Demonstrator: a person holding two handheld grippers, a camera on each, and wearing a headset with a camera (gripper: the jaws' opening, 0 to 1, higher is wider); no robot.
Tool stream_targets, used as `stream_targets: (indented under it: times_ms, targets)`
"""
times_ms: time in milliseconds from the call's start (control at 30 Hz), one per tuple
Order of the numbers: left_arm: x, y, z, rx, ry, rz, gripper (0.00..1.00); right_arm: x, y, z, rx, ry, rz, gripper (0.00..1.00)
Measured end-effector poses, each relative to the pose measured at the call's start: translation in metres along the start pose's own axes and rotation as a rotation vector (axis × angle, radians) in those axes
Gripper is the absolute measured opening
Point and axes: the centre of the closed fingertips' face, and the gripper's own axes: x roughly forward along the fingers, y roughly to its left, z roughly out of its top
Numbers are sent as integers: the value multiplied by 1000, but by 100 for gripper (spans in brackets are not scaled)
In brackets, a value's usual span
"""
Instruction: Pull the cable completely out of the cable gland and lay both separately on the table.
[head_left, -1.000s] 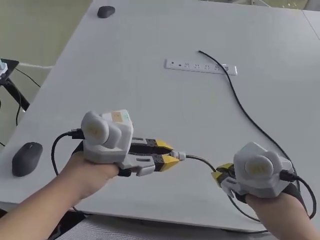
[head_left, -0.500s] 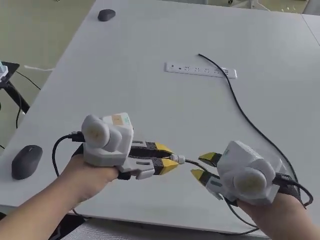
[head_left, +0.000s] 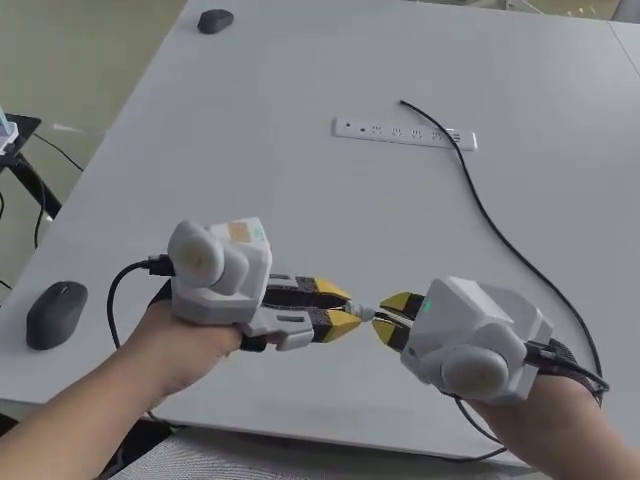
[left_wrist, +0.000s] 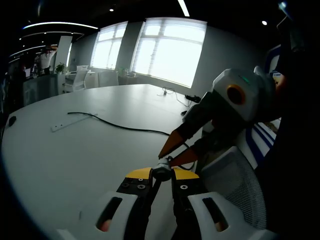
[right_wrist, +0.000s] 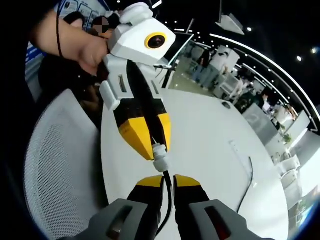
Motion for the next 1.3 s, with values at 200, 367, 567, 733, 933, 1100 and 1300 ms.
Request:
stream_targets:
  times_ms: [200,367,567,733,933,1100,1300]
  targets:
    - [-1,-1,-1,3,4,-1,15,1,3,1,-19,-2,5,1]
    - [-2,0,-1,5,1,0,15,1,3,2,29,-14,8,0]
    - [-2,-2,1,15,-2,1,15,2,0,-1,90,-12,5,0]
    - [-2,-2,0,22,1,5,15,3,0,-2,152,-21,9,0]
    - [-2,-2,0,27,1,7,15,2,-1,-3,212,-22,9,0]
    - [-5,0,1,19,-15,13,15,2,-8,-16,272,13,-9,0]
    - [-7,1,1,19,-20,18,15,4,-10,-30,393,24,-3,0]
